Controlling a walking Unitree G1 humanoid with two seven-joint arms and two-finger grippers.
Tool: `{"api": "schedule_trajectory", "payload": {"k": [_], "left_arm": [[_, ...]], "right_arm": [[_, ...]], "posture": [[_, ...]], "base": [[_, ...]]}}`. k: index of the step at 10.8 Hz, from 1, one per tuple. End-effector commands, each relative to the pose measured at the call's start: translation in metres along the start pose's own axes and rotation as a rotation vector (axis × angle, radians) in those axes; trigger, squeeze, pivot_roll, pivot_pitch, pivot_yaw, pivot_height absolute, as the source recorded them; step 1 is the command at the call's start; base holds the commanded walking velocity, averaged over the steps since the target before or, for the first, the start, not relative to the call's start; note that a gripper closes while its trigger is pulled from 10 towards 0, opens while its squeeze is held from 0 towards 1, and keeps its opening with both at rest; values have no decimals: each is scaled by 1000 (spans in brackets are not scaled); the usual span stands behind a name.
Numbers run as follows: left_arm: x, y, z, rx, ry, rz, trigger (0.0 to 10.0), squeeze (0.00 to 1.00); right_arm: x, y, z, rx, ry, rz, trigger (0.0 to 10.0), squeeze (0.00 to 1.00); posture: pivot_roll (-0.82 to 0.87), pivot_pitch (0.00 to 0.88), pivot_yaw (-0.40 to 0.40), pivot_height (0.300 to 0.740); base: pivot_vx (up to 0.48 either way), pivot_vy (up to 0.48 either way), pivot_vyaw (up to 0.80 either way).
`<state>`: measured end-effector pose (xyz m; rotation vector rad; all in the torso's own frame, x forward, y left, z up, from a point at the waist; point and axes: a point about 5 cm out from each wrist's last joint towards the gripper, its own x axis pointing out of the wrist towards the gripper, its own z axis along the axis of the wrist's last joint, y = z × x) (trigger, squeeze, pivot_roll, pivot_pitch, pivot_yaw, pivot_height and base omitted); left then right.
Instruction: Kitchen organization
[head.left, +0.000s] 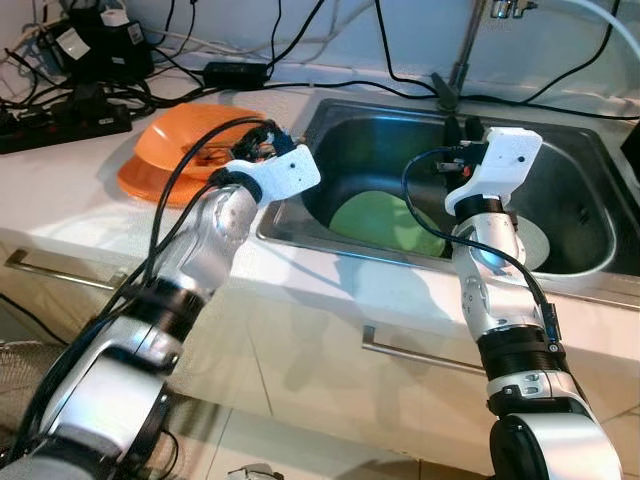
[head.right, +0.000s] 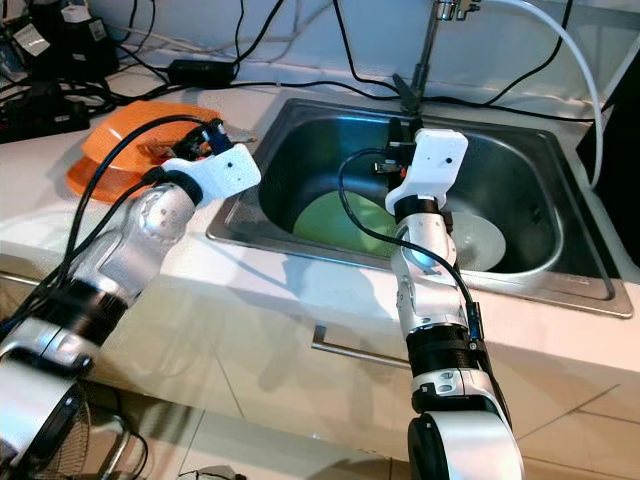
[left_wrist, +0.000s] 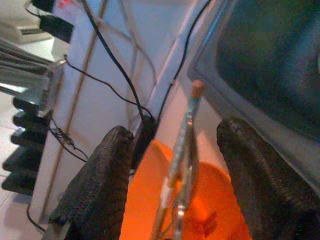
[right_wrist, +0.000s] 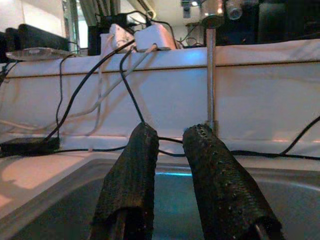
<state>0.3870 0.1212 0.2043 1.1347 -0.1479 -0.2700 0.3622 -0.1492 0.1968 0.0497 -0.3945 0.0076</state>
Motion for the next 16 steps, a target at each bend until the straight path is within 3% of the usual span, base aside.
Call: {"api": "schedule_trajectory", "payload": {"k": [1, 2, 3, 4, 12, 16], "left_arm": [[6, 2, 5, 16, -13, 4, 9725, 0], [8, 3, 6, 16, -12, 2, 5843, 0], [11, 2, 6, 17, -4, -5, 1294, 0], [13, 1, 6, 15, -4, -10, 0, 0], [17, 6, 10, -24, -23, 14, 0, 0], [17, 15, 15, -141, -62, 72, 0, 0]], "right_arm": [[3, 2, 2, 7, -4, -1, 10000, 0], [3, 2, 2, 7, -4, -1, 10000, 0], [3, 1, 2, 6, -4, -3, 10000, 0], [3, 1, 2, 5, -4, -5, 10000, 0], [3, 0, 1, 2, 0, -10, 10000, 0], [3, 0, 0, 1, 5, -10, 10000, 0]], "posture": [[117, 0, 20, 740], [114, 0, 21, 740], [112, 0, 22, 740], [111, 0, 24, 740], [114, 0, 23, 740], [115, 0, 21, 740]], "base": [[0, 0, 0], [0, 0, 0], [0, 0, 0], [0, 0, 0], [0, 0, 0], [0, 0, 0]]}}
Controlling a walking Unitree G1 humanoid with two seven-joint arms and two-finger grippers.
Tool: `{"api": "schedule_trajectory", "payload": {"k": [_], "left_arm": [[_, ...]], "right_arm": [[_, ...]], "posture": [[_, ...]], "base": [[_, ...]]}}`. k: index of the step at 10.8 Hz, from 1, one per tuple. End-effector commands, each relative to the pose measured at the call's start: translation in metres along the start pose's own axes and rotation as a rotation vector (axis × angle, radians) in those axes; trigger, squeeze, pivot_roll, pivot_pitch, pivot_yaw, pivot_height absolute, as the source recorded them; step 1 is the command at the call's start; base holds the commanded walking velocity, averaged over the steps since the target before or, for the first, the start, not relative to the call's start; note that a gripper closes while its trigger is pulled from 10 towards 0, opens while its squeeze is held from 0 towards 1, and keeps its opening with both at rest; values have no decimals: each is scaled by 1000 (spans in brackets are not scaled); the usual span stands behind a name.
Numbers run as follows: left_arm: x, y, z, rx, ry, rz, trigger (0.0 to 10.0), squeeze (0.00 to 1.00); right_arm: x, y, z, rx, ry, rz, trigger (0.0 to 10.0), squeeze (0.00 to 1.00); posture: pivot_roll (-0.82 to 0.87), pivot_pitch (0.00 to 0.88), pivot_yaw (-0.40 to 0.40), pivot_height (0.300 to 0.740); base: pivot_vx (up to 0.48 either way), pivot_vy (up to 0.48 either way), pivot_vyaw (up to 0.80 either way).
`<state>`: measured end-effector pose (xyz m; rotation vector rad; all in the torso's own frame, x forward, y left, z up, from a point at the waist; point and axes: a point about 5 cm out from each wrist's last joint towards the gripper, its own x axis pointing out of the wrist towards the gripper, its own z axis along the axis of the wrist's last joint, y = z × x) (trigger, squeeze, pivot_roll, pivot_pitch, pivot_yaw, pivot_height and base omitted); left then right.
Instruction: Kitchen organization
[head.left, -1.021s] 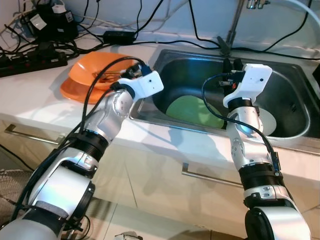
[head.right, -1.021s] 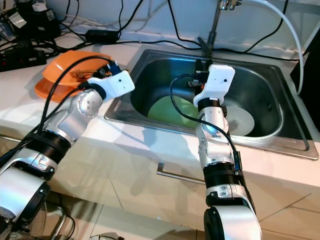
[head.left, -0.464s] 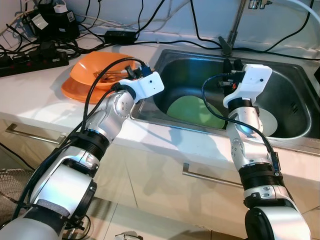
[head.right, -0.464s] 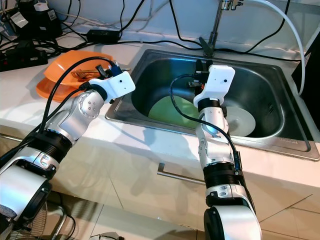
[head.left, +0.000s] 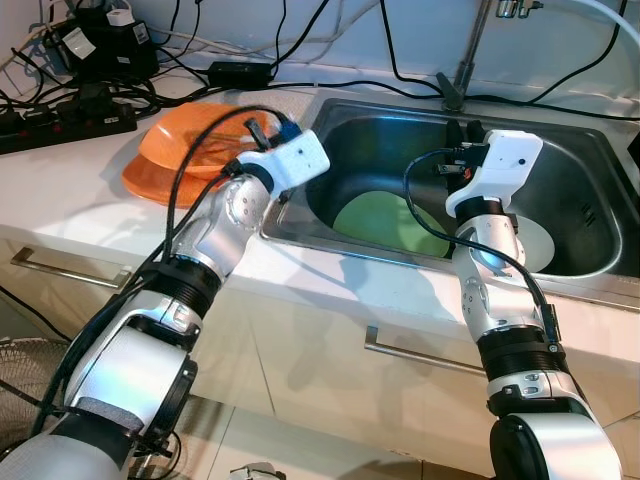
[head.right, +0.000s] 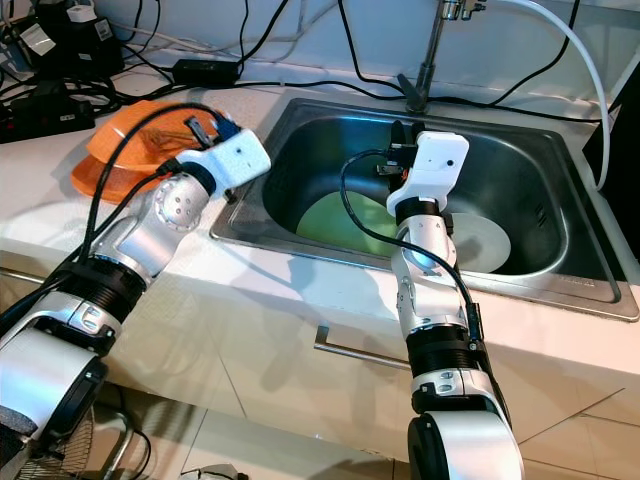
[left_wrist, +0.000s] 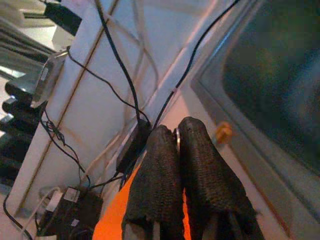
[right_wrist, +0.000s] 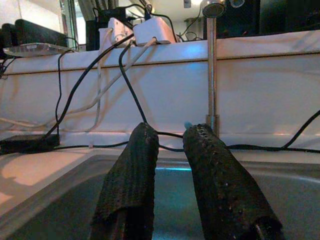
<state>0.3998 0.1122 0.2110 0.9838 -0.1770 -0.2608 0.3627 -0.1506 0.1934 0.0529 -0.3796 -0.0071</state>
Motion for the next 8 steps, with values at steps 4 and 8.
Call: {"api": "schedule_trajectory", "payload": {"k": [4, 8], "left_arm": [[2, 24, 19, -139, -72, 80, 10000, 0], [-6, 51, 42, -322, -143, 108, 10000, 0]], "right_arm": [[4, 1, 4, 0, -9, 7, 10000, 0], [5, 2, 4, 0, -10, 13, 10000, 0]], "posture": [[117, 0, 17, 740], [121, 0, 12, 740]], "base": [[0, 0, 0], [0, 0, 0]]}}
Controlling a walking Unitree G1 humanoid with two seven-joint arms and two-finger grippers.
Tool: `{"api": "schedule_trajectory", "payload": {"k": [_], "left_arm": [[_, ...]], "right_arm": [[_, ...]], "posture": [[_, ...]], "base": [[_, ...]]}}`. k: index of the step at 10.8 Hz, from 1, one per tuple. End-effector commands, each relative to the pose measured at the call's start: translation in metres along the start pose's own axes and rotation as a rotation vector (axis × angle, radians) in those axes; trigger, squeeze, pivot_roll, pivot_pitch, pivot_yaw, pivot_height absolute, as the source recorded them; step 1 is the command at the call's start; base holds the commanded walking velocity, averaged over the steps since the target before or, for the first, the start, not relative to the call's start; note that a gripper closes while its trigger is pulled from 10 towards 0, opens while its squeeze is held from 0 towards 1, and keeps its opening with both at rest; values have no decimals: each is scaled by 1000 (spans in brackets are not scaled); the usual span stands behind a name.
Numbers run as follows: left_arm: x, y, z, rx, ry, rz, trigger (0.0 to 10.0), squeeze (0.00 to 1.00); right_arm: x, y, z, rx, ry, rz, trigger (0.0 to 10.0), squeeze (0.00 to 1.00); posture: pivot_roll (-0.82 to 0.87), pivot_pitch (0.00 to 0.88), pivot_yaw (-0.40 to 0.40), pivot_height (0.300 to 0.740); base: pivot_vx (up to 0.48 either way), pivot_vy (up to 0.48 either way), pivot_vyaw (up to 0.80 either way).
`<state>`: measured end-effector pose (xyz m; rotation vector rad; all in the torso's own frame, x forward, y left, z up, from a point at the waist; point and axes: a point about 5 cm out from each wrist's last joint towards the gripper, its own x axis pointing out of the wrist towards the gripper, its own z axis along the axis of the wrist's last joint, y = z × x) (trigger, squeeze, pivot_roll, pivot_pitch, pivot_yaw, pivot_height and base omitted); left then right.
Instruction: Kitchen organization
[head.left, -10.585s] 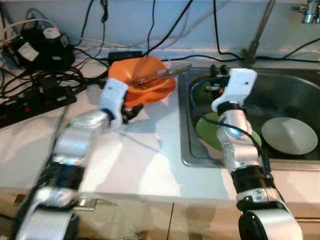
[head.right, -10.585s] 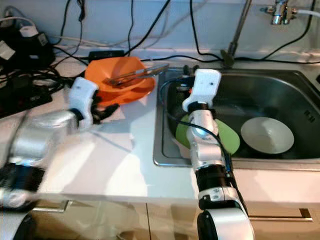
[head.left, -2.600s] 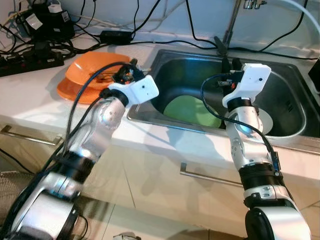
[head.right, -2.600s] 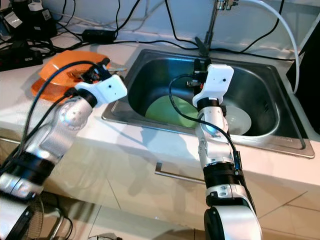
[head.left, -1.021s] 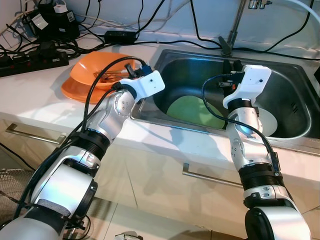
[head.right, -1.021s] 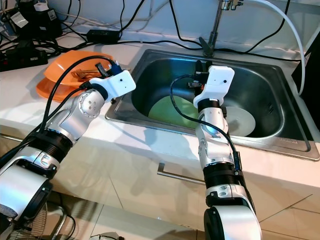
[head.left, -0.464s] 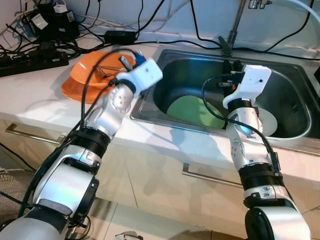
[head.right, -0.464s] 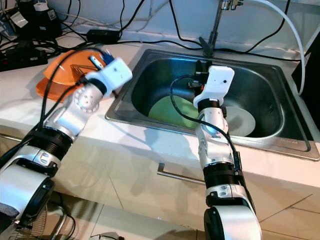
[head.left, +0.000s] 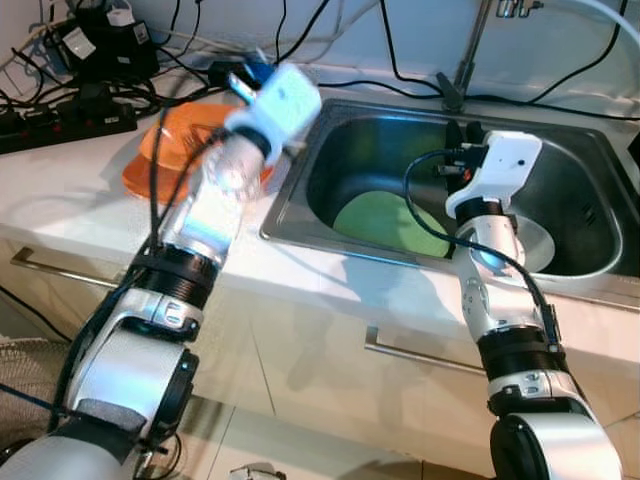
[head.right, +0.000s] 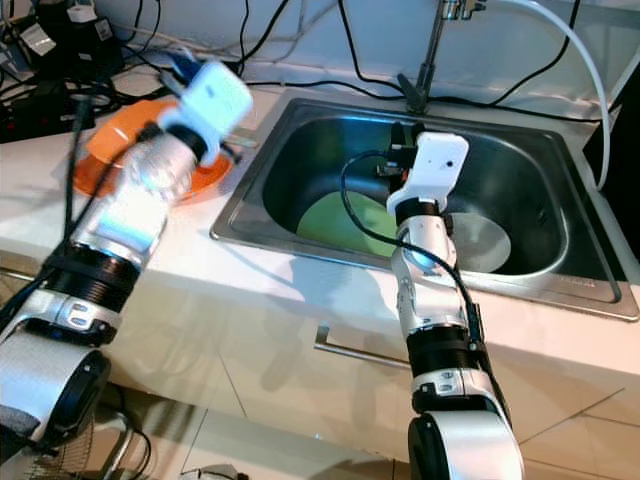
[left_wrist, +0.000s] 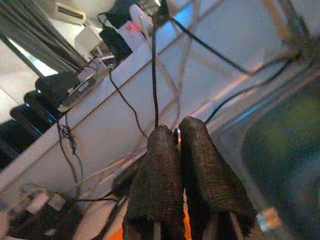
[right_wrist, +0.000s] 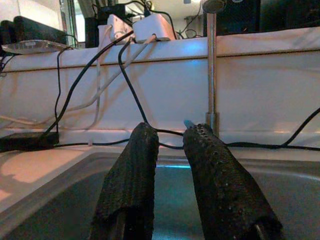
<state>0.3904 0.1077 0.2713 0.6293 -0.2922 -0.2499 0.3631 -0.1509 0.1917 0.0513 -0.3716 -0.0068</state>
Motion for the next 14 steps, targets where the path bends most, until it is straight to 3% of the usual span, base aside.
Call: {"api": "schedule_trajectory", "payload": {"k": [1, 3, 5, 7, 8, 9, 10, 12, 14], "left_arm": [[0, 5, 10, -43, -24, 1, 10000, 0], [-4, 12, 22, -181, -58, 0, 10000, 0], [-7, 22, 36, -253, -116, 17, 10000, 0], [-16, 34, 68, -452, -285, -39, 10000, 0], [-18, 34, 72, -499, -310, -59, 10000, 0], [-22, 28, 80, -612, -381, -109, 10000, 0], [-27, 22, 86, -696, -453, -153, 10000, 0], [-32, 2, 85, -798, -483, -244, 10000, 0], [-32, -13, 71, -889, -436, -280, 10000, 0]], "right_arm": [[5, 3, 6, 2, -18, 13, 10000, 0], [6, 3, 6, 2, -16, 18, 10000, 0], [6, 3, 5, 1, -15, 19, 10000, 0], [5, 3, 5, 2, -14, 22, 10000, 0], [6, 4, 5, 3, -14, 23, 10000, 0], [5, 3, 5, 5, -15, 27, 10000, 0], [6, 3, 7, 8, -20, 32, 10000, 1000], [8, -6, 16, -5, -51, 34, 10000, 1000], [7, -14, 26, -21, -73, 127, 10000, 1000]], "posture": [[121, 0, 11, 740], [121, 0, 9, 740], [120, 0, 9, 740], [120, 0, 8, 740], [120, 0, 7, 740], [116, 0, 7, 740], [111, 0, 8, 740], [88, 0, 14, 740], [79, 0, 12, 740]], "base": [[0, 0, 0], [0, 0, 0], [0, 0, 0], [0, 0, 0], [0, 0, 0], [0, 0, 0], [0, 0, 0], [0, 0, 0], [0, 0, 0]]}}
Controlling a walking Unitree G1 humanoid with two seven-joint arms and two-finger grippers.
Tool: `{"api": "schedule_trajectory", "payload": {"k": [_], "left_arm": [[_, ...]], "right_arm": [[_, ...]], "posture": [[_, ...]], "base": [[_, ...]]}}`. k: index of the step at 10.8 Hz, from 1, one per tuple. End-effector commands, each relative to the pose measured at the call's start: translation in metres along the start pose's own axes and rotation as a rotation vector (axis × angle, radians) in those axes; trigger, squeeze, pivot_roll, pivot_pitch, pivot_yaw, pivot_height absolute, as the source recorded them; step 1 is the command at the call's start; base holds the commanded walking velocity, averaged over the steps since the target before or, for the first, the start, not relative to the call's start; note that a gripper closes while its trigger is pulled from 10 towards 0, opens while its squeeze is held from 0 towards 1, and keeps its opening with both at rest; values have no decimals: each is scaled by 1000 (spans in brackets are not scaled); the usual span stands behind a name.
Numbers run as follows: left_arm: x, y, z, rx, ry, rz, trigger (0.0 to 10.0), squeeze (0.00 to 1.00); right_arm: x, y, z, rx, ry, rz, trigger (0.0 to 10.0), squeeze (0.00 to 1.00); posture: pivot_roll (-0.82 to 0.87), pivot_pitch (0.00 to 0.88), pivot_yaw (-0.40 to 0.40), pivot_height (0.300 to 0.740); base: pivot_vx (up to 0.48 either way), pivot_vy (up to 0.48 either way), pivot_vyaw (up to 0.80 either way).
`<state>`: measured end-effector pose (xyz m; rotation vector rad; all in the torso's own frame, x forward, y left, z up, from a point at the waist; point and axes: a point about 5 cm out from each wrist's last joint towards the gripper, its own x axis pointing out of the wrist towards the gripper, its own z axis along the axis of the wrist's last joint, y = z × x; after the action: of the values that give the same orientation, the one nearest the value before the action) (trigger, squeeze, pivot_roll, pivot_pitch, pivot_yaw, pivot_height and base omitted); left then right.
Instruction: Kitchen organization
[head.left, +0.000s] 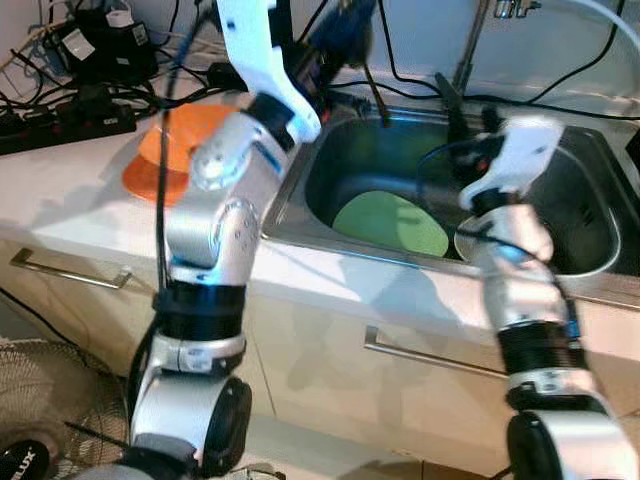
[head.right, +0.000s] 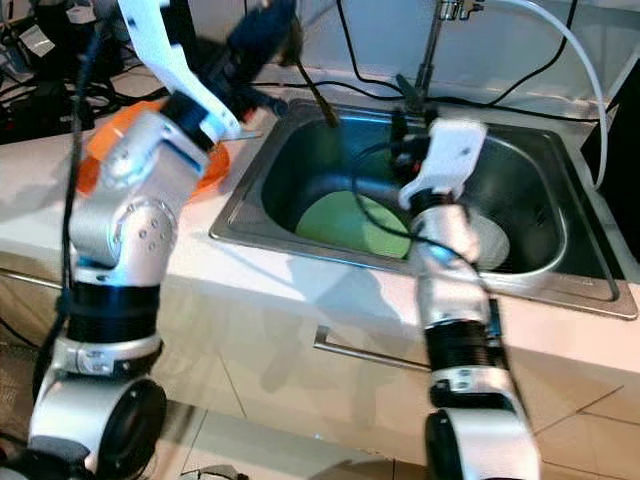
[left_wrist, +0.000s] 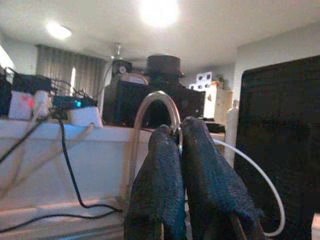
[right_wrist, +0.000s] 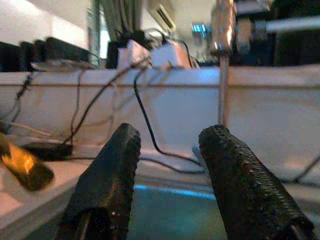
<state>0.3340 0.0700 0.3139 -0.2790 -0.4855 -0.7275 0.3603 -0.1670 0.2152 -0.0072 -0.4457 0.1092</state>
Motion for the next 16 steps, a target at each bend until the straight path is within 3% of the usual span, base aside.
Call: {"api": "schedule_trajectory", "payload": {"k": [1, 4, 5, 9, 16], "left_arm": [[-3, 1, -8, -31, 30, -5, 10000, 0], [-9, 6, -17, -93, 37, 29, 10000, 0], [-10, 7, -20, -101, 46, 33, 10000, 0], [-14, 2, -32, -151, 102, -14, 10000, 0], [-17, -11, -51, -123, 216, -94, 10000, 0]], "right_arm": [[-1, 0, 4, 22, -4, 56, 10000, 1000], [-11, 5, 15, 72, -5, 296, 10000, 1000], [-19, 17, 15, 90, 17, 441, 10000, 0], [-27, 37, 18, 139, 23, 551, 10000, 0], [-28, 46, 14, 152, 39, 553, 10000, 0]], "posture": [[77, 0, 12, 740], [66, 0, 11, 740], [64, 0, 12, 740], [61, 0, 22, 740], [64, 0, 27, 740]], "base": [[0, 0, 0], [0, 0, 0], [0, 0, 0], [0, 0, 0], [0, 0, 0]]}}
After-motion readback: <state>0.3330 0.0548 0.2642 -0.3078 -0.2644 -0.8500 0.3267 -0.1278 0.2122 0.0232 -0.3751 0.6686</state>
